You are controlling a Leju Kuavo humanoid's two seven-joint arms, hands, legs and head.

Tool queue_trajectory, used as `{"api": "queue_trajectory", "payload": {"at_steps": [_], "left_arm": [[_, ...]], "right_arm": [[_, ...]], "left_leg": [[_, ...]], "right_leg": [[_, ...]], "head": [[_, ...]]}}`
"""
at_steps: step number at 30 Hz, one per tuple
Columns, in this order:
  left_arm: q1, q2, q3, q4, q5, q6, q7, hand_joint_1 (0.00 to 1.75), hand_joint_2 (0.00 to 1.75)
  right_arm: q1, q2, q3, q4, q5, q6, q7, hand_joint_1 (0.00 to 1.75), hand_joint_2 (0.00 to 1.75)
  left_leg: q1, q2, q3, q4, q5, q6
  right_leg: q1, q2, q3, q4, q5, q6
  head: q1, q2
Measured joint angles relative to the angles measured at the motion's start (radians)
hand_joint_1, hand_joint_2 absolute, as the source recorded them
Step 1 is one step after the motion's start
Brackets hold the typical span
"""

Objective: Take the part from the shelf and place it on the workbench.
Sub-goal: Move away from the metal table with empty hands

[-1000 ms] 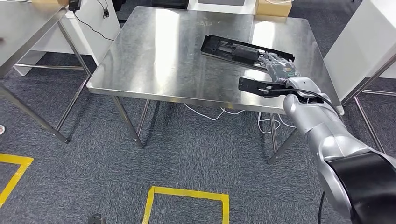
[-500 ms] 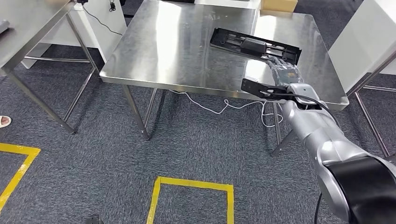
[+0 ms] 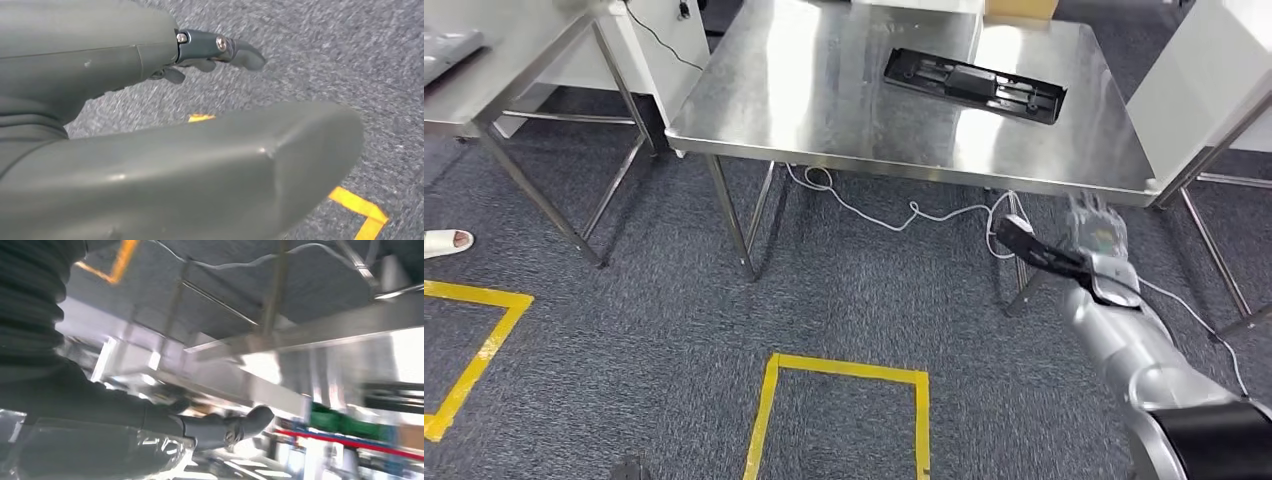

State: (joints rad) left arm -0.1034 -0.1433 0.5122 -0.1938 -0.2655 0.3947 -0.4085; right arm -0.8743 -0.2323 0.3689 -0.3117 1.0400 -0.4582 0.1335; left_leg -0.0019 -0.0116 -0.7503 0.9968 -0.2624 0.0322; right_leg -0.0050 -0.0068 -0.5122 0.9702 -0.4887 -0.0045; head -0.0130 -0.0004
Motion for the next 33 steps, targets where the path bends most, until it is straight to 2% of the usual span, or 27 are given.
{"api": "queue_trajectory", "payload": {"at_steps": [1, 2, 4, 5, 7, 8, 9, 11, 12, 13, 15, 16, 17, 19, 20, 21, 22, 23, 24, 26, 27, 28, 29, 30, 31, 32, 33], "left_arm": [[0.002, 0.001, 0.001, 0.000, 0.000, 0.000, -0.001, 0.00, 0.00], [0.004, 0.002, 0.001, 0.000, 0.000, 0.000, -0.002, 0.00, 0.00], [0.006, 0.003, 0.001, 0.000, -0.003, -0.001, -0.002, 0.00, 0.00], [0.006, 0.004, 0.001, 0.000, -0.005, -0.001, -0.002, 0.00, 0.00], [0.006, 0.007, 0.002, 0.000, -0.007, -0.001, -0.002, 0.00, 0.00], [0.005, 0.007, 0.002, 0.000, -0.009, -0.001, -0.002, 0.00, 0.00], [0.002, 0.008, 0.002, 0.000, -0.011, -0.002, -0.003, 0.00, 0.00], [-0.002, 0.008, 0.002, -0.001, -0.016, -0.005, -0.003, 0.00, 0.00], [-0.004, 0.008, 0.001, -0.001, -0.019, -0.007, -0.004, 0.00, 0.00], [-0.003, 0.009, 0.001, -0.002, -0.022, -0.008, -0.004, 0.00, 0.00], [0.000, 0.011, 0.002, -0.002, -0.029, -0.009, -0.005, 0.00, 0.00], [0.000, 0.011, 0.002, -0.002, -0.031, -0.009, -0.005, 0.00, 0.00], [0.001, 0.012, 0.002, -0.002, -0.032, -0.009, -0.005, 0.00, 0.00], [0.001, 0.013, 0.002, -0.002, -0.034, -0.009, -0.005, 0.00, 0.00], [0.001, 0.014, 0.002, -0.002, -0.035, -0.009, -0.005, 0.00, 0.00], [0.001, 0.014, 0.002, -0.002, -0.035, -0.009, -0.005, 0.00, 0.00], [0.001, 0.014, 0.002, -0.002, -0.036, -0.009, -0.005, 0.00, 0.00], [0.001, 0.014, 0.002, -0.002, -0.036, -0.009, -0.005, 0.00, 0.00], [0.000, 0.014, 0.002, -0.002, -0.036, -0.009, -0.005, 0.00, 0.00], [-0.001, 0.014, 0.002, -0.002, -0.036, -0.009, -0.006, 0.00, 0.00], [-0.002, 0.014, 0.002, -0.003, -0.036, -0.008, -0.007, 0.00, 0.00], [-0.002, 0.015, 0.003, -0.004, -0.037, -0.008, -0.008, 0.00, 0.00], [-0.001, 0.015, 0.003, -0.004, -0.038, -0.008, -0.009, 0.00, 0.00], [0.001, 0.017, 0.004, -0.004, -0.038, -0.007, -0.010, 0.00, 0.00], [0.003, 0.019, 0.005, -0.004, -0.038, -0.007, -0.010, 0.00, 0.00], [0.007, 0.020, 0.006, -0.004, -0.039, -0.007, -0.010, 0.00, 0.00], [0.009, 0.022, 0.007, -0.004, -0.041, -0.006, -0.010, 0.00, 0.00]], "right_arm": [[0.022, -0.004, -0.010, 0.001, -0.006, -0.020, 0.004, 0.00, 1.75], [0.046, -0.007, -0.021, 0.002, -0.013, -0.043, 0.006, 0.00, 1.75], [0.105, -0.013, -0.047, 0.004, -0.027, -0.090, 0.011, 0.00, 1.75], [0.137, -0.016, -0.059, 0.006, -0.032, -0.111, 0.013, 0.00, 1.75], [0.190, -0.021, -0.081, 0.011, -0.039, -0.134, 0.014, 0.00, 1.75], [0.210, -0.025, -0.092, 0.013, -0.044, -0.136, 0.018, 0.00, 1.75], [0.227, -0.030, -0.104, 0.014, -0.052, -0.136, 0.023, 0.00, 1.75], [0.267, -0.041, -0.134, 0.017, -0.078, -0.136, 0.032, 0.00, 1.75], [0.292, -0.045, -0.152, 0.019, -0.092, -0.137, 0.034, 0.00, 1.75], [0.323, -0.047, -0.173, 0.021, -0.107, -0.139, 0.032, 0.00, 1.75], [0.396, -0.046, -0.220, 0.029, -0.133, -0.146, 0.022, 0.00, 1.75], [0.435, -0.044, -0.243, 0.033, -0.143, -0.150, 0.015, 0.00, 1.75], [0.470, -0.042, -0.265, 0.037, -0.151, -0.154, 0.009, 0.00, 1.75], [0.519, -0.040, -0.300, 0.045, -0.158, -0.157, 0.003, 0.00, 1.75], [0.533, -0.040, -0.313, 0.049, -0.159, -0.158, 0.002, 0.00, 1.75], [0.542, -0.039, -0.324, 0.052, -0.159, -0.158, 0.003, 0.00, 1.75], [0.548, -0.038, -0.332, 0.055, -0.158, -0.158, 0.003, 0.00, 1.75], [0.552, -0.037, -0.339, 0.057, -0.156, -0.158, 0.005, 0.00, 1.75], [0.554, -0.036, -0.344, 0.058, -0.155, -0.157, 0.006, 0.00, 1.75], [0.553, -0.036, -0.354, 0.059, -0.157, -0.150, 0.011, 0.00, 1.75], [0.555, -0.035, -0.361, 0.060, -0.166, -0.143, 0.013, 0.00, 1.75], [0.560, -0.033, -0.369, 0.062, -0.176, -0.135, 0.015, 0.00, 1.75], [0.569, -0.031, -0.378, 0.063, -0.189, -0.130, 0.015, 0.00, 1.75], [0.580, -0.026, -0.386, 0.066, -0.202, -0.127, 0.014, 0.00, 1.75], [0.592, -0.020, -0.392, 0.068, -0.212, -0.127, 0.012, 0.00, 1.75], [0.604, -0.013, -0.399, 0.070, -0.220, -0.127, 0.011, 0.00, 1.31], [0.617, -0.005, -0.406, 0.073, -0.228, -0.126, 0.010, 0.00, 0.87]], "left_leg": [[0.003, 0.001, -0.010, 0.025, -0.040, -0.005], [0.007, 0.002, -0.024, 0.073, -0.099, -0.011], [0.016, 0.005, -0.049, 0.218, -0.206, -0.026], [0.022, 0.006, -0.052, 0.282, -0.227, -0.034], [0.034, 0.008, -0.016, 0.328, -0.203, -0.049], [0.040, 0.008, 0.031, 0.297, -0.185, -0.055], [0.044, 0.006, 0.090, 0.236, -0.189, -0.061], [0.042, -0.001, 0.190, 0.102, -0.233, -0.059], [0.036, -0.004, 0.211, 0.064, -0.254, -0.051], [0.029, -0.007, 0.215, 0.049, -0.255, -0.039], [0.021, -0.005, 0.203, 0.040, -0.233, -0.008], [0.019, -0.004, 0.192, 0.034, -0.217, 0.007], [0.018, -0.003, 0.177, 0.028, -0.200, 0.019], [0.013, -0.002, 0.142, 0.026, -0.170, 0.030], [0.010, 0.000, 0.121, 0.027, -0.153, 0.031], [0.007, 0.002, 0.100, 0.028, -0.136, 0.031], [0.005, 0.004, 0.078, 0.029, -0.120, 0.031], [0.003, 0.006, 0.057, 0.029, -0.102, 0.029], [0.002, 0.007, 0.039, 0.030, -0.087, 0.026], [0.000, 0.008, 0.017, 0.031, -0.058, 0.017], [-0.001, 0.010, 0.015, 0.027, -0.044, 0.012], [-0.001, 0.011, 0.017, 0.018, -0.028, 0.006], [0.000, 0.011, 0.020, 0.007, -0.011, 0.001], [0.002, 0.010, 0.020, -0.002, -0.003, -0.005], [0.004, 0.008, 0.014, 0.003, -0.018, -0.011], [0.006, 0.008, 0.003, 0.024, -0.054, -0.017], [0.008, 0.008, -0.013, 0.074, -0.114, -0.023]], "right_leg": [[-0.008, -0.003, -0.007, -0.005, 0.018, -0.007], [-0.014, -0.005, -0.017, -0.007, 0.035, -0.012], [-0.016, -0.008, -0.047, -0.005, 0.065, -0.012], [-0.017, -0.010, -0.064, -0.004, 0.078, -0.008], [-0.021, -0.013, -0.100, 0.001, 0.102, 0.004], [-0.025, -0.013, -0.119, 0.006, 0.113, 0.012], [-0.027, -0.012, -0.137, 0.012, 0.124, 0.022], [-0.027, -0.013, -0.161, 0.021, 0.143, 0.041], [-0.023, -0.014, -0.163, 0.020, 0.152, 0.051], [-0.020, -0.016, -0.162, 0.014, 0.162, 0.062], [-0.019, -0.016, -0.162, 0.007, 0.169, 0.077], [-0.021, -0.015, -0.171, 0.023, 0.145, 0.076], [-0.024, -0.012, -0.188, 0.060, 0.101, 0.070], [-0.025, -0.006, -0.230, 0.189, -0.012, 0.058], [-0.024, -0.003, -0.242, 0.261, -0.045, 0.061], [-0.023, 0.000, -0.242, 0.314, -0.054, 0.069], [-0.021, 0.002, -0.225, 0.341, -0.043, 0.079], [-0.020, 0.003, -0.186, 0.330, -0.021, 0.087], [-0.018, 0.003, -0.128, 0.280, -0.009, 0.089], [-0.009, 0.004, 0.014, 0.113, -0.041, 0.070], [-0.004, 0.005, 0.060, 0.044, -0.063, 0.056], [0.001, 0.005, 0.083, 0.001, -0.077, 0.044], [0.004, 0.004, 0.081, -0.015, -0.074, 0.036], [-0.003, 0.003, 0.073, -0.015, -0.059, 0.029], [-0.009, 0.000, 0.064, -0.015, -0.045, 0.021], [-0.015, -0.002, 0.053, -0.017, -0.030, 0.013], [-0.021, -0.005, 0.039, -0.017, -0.015, 0.005]], "head": [[0.000, 0.000], [-0.001, 0.000], [-0.003, 0.000], [-0.004, 0.000], [-0.004, 0.000], [-0.004, 0.000], [-0.005, 0.000], [-0.004, 0.000], [-0.002, 0.000], [0.001, 0.000], [0.002, 0.000], [0.002, 0.000], [0.002, 0.000], [0.004, 0.000], [0.004, 0.000], [0.005, 0.000], [0.005, 0.000], [0.005, 0.000], [0.005, 0.000], [0.005, 0.000], [0.004, 0.000], [0.003, 0.000], [0.002, 0.000], [0.000, 0.000], [0.000, 0.000], [-0.001, 0.000], [-0.001, 0.000]]}}
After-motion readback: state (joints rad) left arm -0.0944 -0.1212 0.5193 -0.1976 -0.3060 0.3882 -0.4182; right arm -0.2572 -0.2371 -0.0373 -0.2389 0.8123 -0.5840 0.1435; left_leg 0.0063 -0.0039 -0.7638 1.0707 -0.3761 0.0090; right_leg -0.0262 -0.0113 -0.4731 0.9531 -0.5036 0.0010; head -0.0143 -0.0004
